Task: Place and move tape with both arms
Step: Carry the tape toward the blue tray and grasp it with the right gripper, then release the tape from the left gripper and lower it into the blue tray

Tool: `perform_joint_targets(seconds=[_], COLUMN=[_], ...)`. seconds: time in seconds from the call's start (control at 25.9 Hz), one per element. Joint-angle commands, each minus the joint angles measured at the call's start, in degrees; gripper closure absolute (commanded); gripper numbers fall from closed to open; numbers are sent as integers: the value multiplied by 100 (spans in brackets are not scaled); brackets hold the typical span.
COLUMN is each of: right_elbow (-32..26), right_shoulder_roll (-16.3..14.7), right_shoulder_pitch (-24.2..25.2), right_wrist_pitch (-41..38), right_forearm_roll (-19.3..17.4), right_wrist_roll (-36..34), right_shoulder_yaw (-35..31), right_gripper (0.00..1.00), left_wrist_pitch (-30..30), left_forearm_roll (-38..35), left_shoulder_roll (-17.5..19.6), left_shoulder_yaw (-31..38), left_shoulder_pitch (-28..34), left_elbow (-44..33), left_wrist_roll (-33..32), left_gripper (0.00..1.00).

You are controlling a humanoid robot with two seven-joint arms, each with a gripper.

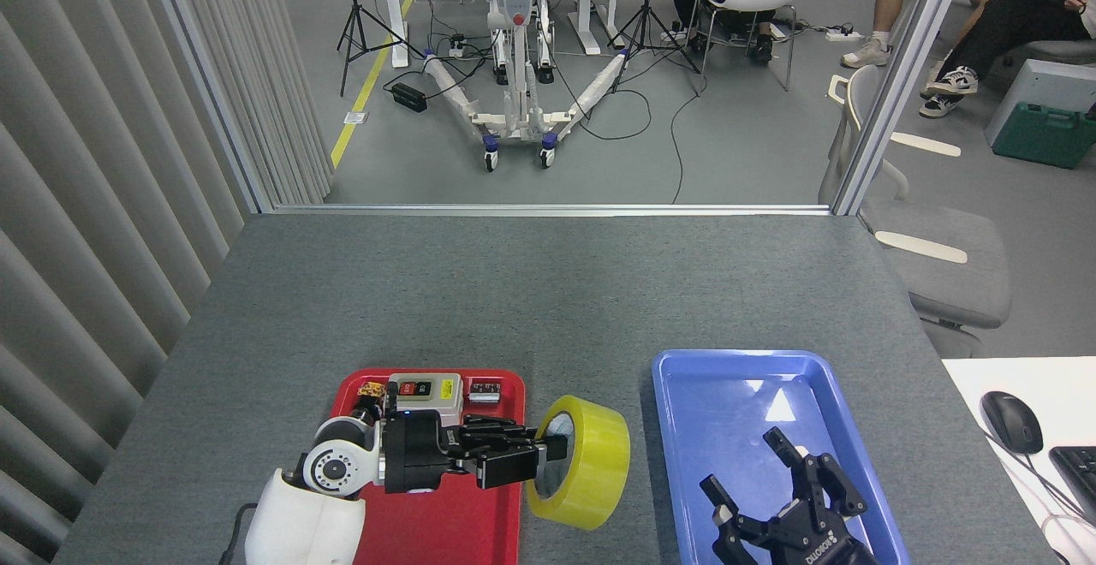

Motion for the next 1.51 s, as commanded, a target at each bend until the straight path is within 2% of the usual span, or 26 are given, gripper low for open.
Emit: perform_joint_targets(seconds=[0.0, 0.39, 0.5, 0.58, 0.81, 0.89, 1.01, 1.04, 1.12, 1.16, 1.2, 1.28, 1.35, 1.39, 1.47], right_elbow=[-162, -513, -548, -557, -548, -540, -540, -540, -557, -566, -566, -557, -548, -540, -531], right_shoulder_roll=[46, 108, 99, 90, 117, 125, 143, 161, 178, 187, 187, 187, 178, 178, 152], right_shoulder_pitch=[195, 222, 178, 116, 152, 152, 152, 160, 169, 169, 169, 169, 143, 125, 99], right_wrist_pitch=[-552, -552, -552, -552, -552, -552, -552, -552, -552, -552, -552, -552, -552, -534, 37], right_forearm_roll=[-197, -109, -4, 31, 58, 58, 58, 58, 66, 66, 66, 110, 392, 532, 576], right_wrist_roll=[-2, 525, 534, 534, 525, 525, 525, 525, 525, 517, 525, 534, 534, 552, 780], right_shoulder_yaw=[12, 1234, 1454, 1471, 1506, 1506, 1498, 1498, 1445, 1410, 1366, 1190, 1120, 1093, 944], right_gripper=[1, 2, 6, 20, 75, 86, 96, 98, 100, 100, 100, 100, 100, 100, 100], left_wrist_pitch=[-1, -1, -1, -1, -1, -1, -1, -1, -1, -1, -1, -1, 342, 412, 430], left_forearm_roll=[4, -5, -5, -5, 13, 13, -5, -22, -40, -5, -13, 74, 250, 259, 198], left_shoulder_roll=[-83, -75, -66, -66, -66, -75, -83, -83, -75, -39, -4, 13, 207, 444, 769], left_shoulder_yaw=[0, -53, -44, -44, -53, -53, -62, -71, -62, -44, -71, -44, -53, -53, -44], left_shoulder_pitch=[2, 2, 72, 90, 222, 248, 257, 266, 266, 257, 274, 485, 564, 617, 898], left_elbow=[65, 73, 65, 65, 3, -6, -15, -15, 21, 38, 21, -190, -516, -638, -797], left_wrist_roll=[-2, -2, -2, -2, -2, -2, -2, 6, 50, 147, 191, 279, 446, 700, 1588], left_gripper=[100, 100, 100, 100, 100, 100, 100, 87, 42, 12, 0, 0, 0, 0, 0])
